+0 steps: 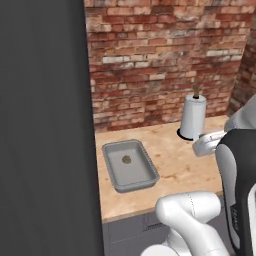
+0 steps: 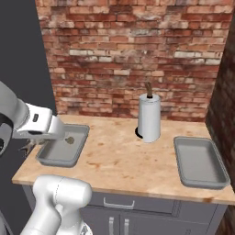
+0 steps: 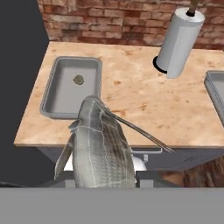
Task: Place one garlic and one fish in each tupperware on the nearby counter, to pack two identical lunches.
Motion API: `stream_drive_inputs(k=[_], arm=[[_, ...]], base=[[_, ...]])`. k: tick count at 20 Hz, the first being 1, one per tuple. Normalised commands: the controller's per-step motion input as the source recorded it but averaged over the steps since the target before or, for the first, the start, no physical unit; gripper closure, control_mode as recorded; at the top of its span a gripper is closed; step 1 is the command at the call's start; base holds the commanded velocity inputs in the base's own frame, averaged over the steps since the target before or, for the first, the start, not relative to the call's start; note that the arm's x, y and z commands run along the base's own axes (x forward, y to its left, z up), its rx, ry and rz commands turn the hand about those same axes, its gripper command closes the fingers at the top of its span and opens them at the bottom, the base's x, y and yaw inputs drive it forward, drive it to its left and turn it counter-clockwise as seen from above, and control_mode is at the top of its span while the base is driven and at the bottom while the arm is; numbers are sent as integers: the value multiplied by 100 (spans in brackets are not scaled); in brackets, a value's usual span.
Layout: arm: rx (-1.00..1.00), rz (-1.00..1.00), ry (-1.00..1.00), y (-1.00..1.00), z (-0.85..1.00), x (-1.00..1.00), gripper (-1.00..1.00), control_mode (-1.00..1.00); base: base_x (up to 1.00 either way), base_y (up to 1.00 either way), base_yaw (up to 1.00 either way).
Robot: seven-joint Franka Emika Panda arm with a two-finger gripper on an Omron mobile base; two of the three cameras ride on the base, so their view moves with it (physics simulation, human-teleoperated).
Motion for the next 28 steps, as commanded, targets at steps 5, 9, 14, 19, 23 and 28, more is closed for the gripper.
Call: stream_drive_inputs(k=[5, 9, 14, 19, 23, 28], arm=[[19, 1, 0, 52, -38, 0, 100, -100], [13, 0, 1, 46, -22, 21, 100, -100], [2, 0, 11, 20, -14, 57, 100, -100], [0, 0, 14, 4, -32, 57, 100, -100], [0, 0, 9, 7, -43, 34, 100, -100], [0, 0, 5, 18, -50, 26, 100, -100]], base=[[0, 0, 0], [0, 0, 0], [0, 0, 0], [0, 0, 0], [0, 0, 0], [0, 0, 0]])
